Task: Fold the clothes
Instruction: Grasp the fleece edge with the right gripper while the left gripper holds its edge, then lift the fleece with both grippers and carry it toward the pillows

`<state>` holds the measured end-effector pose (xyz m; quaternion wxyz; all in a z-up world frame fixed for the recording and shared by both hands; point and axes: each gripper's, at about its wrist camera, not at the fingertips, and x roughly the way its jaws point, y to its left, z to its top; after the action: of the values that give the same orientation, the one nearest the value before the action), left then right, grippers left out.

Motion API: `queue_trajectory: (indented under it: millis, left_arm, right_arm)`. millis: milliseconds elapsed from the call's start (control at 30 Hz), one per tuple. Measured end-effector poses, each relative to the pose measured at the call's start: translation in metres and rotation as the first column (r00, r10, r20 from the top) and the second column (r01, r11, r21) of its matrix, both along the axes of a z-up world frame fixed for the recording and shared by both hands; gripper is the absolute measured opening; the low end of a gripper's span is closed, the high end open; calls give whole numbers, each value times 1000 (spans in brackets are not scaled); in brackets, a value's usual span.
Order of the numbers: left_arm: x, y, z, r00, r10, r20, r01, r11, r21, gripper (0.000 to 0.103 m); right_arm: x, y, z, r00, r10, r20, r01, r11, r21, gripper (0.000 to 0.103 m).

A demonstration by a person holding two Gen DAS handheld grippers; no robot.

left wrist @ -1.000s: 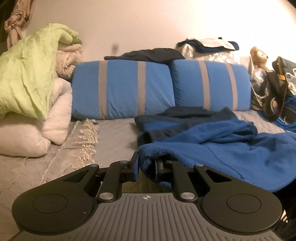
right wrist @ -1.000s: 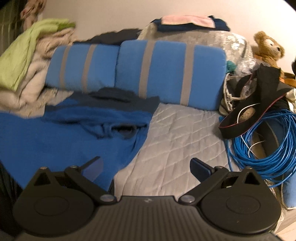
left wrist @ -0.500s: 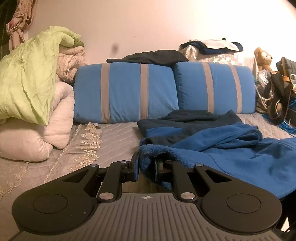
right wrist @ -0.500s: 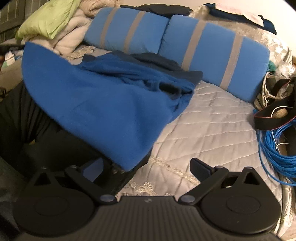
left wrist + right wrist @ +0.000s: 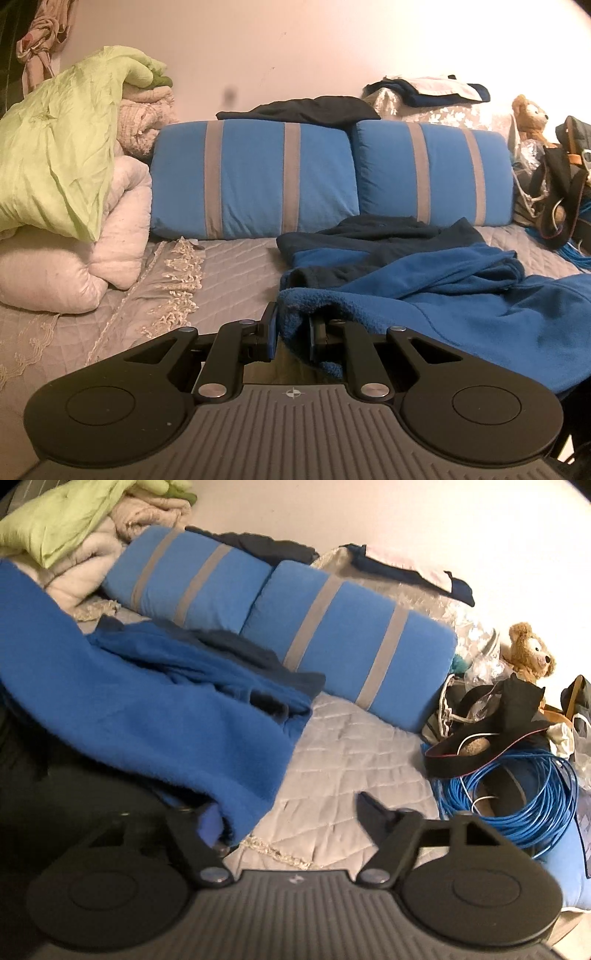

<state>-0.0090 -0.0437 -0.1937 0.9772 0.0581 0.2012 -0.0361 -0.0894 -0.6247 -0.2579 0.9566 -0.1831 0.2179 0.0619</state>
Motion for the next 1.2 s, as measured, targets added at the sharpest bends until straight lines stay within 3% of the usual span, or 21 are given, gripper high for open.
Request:
queue_trajectory:
  millis: [133,200,233,267,433,633,767,1200]
  left_arm:
    - [0,1,-1,1000,8,-2,-8,1000,7,16]
    - [-1,0,-3,1000,22,-2,-22,999,25,16]
    - [-2,-1,-3,1000,27,0,-27,999,32,16]
    - [-2,-2,-3,1000,31,2,-31,999,42,16]
    - [-4,-10,3,998,54,11,-55,994,98,16]
    - [-6,-18,9,997,80,23,-83,983,165,16]
    - [-6,-20,19,996,83,25,-86,984,159,15]
    - [-22,-32,54,996,15,91,-30,985,172,15]
  right_arm:
    - [4,1,2,999,29,-38,-26,995,96,43]
    - [7,3,4,998,37,-54,-32,995,95,34]
    - [8,4,4,997,40,-62,-34,996,85,22]
    - [9,6,5,997,41,-71,-36,997,73,17]
    - [13,13,18,998,20,-58,-20,1000,-6,10]
    - [13,11,51,997,-48,55,52,996,-72,10]
    - [17,11,66,995,-48,91,57,993,-103,9]
    - [26,-10,117,982,-69,177,84,993,-79,9]
